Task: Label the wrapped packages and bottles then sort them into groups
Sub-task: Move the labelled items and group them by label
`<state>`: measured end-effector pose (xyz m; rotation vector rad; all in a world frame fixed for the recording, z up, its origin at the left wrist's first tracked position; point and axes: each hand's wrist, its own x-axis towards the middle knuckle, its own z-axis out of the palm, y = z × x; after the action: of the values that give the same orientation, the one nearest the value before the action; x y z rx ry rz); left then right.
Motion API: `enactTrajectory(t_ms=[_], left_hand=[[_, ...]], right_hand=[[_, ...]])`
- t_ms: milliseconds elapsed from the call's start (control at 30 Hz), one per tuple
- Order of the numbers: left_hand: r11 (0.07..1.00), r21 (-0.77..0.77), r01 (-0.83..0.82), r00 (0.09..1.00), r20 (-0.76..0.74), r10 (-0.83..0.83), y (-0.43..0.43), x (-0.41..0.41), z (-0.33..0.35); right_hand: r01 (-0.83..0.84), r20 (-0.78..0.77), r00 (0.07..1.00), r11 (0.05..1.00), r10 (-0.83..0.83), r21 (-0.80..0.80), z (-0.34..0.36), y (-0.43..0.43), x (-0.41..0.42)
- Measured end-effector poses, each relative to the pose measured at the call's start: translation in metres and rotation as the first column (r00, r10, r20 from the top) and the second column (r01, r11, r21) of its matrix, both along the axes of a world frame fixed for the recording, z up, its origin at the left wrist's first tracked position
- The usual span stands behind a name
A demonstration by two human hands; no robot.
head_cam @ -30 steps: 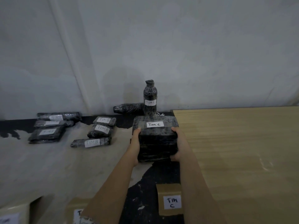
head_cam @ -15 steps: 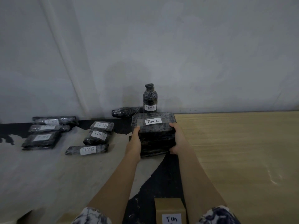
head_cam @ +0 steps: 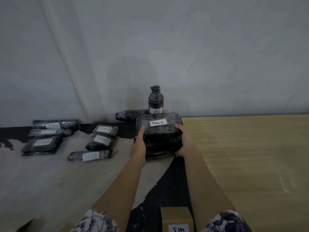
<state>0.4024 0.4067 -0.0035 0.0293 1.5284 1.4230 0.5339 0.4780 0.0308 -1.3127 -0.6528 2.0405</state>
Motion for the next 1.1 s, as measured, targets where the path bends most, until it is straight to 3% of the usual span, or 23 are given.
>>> enactTrajectory(t_ms=[67, 133, 200, 233, 300, 467, 533, 633, 767, 867, 1100], left_hand=[[0.999, 0.027, 0.023, 1.0, 0.002, -0.023, -0.001, 0.0, -0.001], [1.0, -0.002, 0.021, 1.0, -0.023, -0.021, -0.002, -0.001, -0.002], [0.998, -0.049, -0.031, 0.995, -0.101, 0.026, 0.001, -0.009, -0.007], [0.996, -0.075, -0.055, 0.985, -0.169, 0.041, 0.0, -0.012, -0.003], [0.986, -0.125, -0.113, 0.949, -0.309, 0.07, -0.007, -0.017, 0.017], [0.962, -0.247, -0.12, 0.771, -0.634, -0.066, -0.016, -0.052, 0.037], [0.962, -0.252, -0.11, 0.678, -0.726, -0.113, -0.019, -0.077, 0.035], [0.956, -0.279, -0.091, 0.549, -0.815, -0.185, -0.029, -0.112, 0.037], [0.921, -0.388, -0.02, 0.443, -0.83, -0.34, -0.039, -0.156, 0.034], [0.883, -0.466, 0.056, 0.369, -0.812, -0.452, -0.04, -0.187, 0.029], [0.836, -0.515, 0.19, 0.374, -0.749, -0.547, -0.04, -0.229, 0.005]], right_hand=[[0.077, 0.027, 0.997, 0.997, -0.077, -0.02, -0.002, 0.001, -0.004], [0.181, 0.237, 0.955, 0.983, -0.177, 0.007, 0.008, -0.008, -0.009], [0.208, 0.547, 0.764, 0.933, -0.342, 0.293, 0.022, -0.022, -0.014], [0.144, 0.615, 0.648, 0.865, -0.449, 0.481, 0.029, -0.03, -0.018], [-0.018, 0.562, 0.529, 0.653, -0.636, 0.757, 0.042, -0.045, -0.033], [-0.331, 0.447, 0.576, 0.305, -0.684, 0.893, 0.042, -0.051, -0.1], [-0.413, 0.452, 0.597, 0.23, -0.663, 0.881, 0.041, -0.051, -0.131], [-0.592, 0.578, 0.552, 0.206, -0.601, 0.779, 0.041, -0.043, -0.169], [-0.811, 0.846, 0.36, 0.317, -0.395, 0.492, 0.039, -0.023, -0.213], [-0.871, 0.933, 0.224, 0.371, -0.281, 0.321, 0.029, -0.001, -0.241], [-0.979, 0.96, -0.03, 0.2, -0.28, 0.028, -0.002, 0.034, -0.27]])
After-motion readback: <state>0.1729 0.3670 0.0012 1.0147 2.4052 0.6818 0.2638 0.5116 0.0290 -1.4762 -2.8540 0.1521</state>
